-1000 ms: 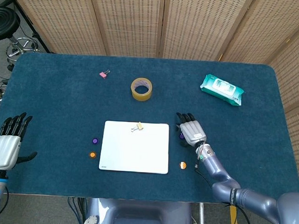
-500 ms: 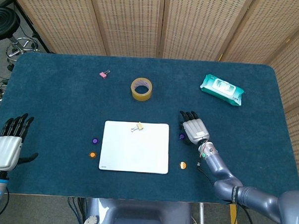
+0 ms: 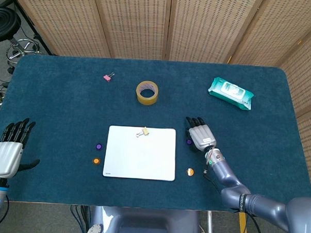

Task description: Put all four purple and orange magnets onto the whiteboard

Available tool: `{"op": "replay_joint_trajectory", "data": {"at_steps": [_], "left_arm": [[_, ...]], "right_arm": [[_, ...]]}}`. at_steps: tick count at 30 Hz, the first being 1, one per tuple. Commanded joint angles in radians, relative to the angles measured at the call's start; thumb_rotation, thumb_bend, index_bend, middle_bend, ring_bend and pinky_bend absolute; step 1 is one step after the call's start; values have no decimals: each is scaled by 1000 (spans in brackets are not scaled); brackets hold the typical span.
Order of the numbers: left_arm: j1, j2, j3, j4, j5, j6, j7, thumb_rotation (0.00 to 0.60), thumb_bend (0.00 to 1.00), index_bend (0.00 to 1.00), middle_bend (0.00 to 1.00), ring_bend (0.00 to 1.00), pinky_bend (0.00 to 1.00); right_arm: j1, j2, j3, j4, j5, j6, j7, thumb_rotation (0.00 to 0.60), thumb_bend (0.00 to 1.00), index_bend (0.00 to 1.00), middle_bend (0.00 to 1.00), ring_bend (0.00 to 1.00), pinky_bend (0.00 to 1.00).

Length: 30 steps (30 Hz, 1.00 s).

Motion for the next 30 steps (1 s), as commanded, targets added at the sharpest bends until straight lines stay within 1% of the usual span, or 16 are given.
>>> {"op": "replay_joint_trajectory", "data": {"at_steps": [1,11,16,20,25,30], "left_arm": [[0,0,0,0,0,1,-1,600,0,0,0,0,0],[1,5,2,0,1,1,-10,600,0,0,0,0,0],[0,10,1,0,-2,-3,-15,600,0,0,0,0,0],[0,11,1,-1,-2,-1,-16,600,0,0,0,0,0],[1,11,2,-2,1,1,-17,600,0,0,0,0,0],[1,10,3,-2,1,1,-17,600,0,0,0,0,0]], "right_arm": [[2,-3,-2,4,0,1,-1,600,305,410,0,0,0],[9,-11,-7,15,14,-4,-4,600,360,457,0,0,0],[12,-21,-11,29,26,-7,-9,600,384,513,0,0,0],[14,-24,-15,36,29,-6,-12,600,387,528,0,0,0],[12,-17,-13,18,18,9,-4,600,391,537,0,0,0],[11,5,-7,-25,-6,39,0,600,398,541,0,0,0]]}}
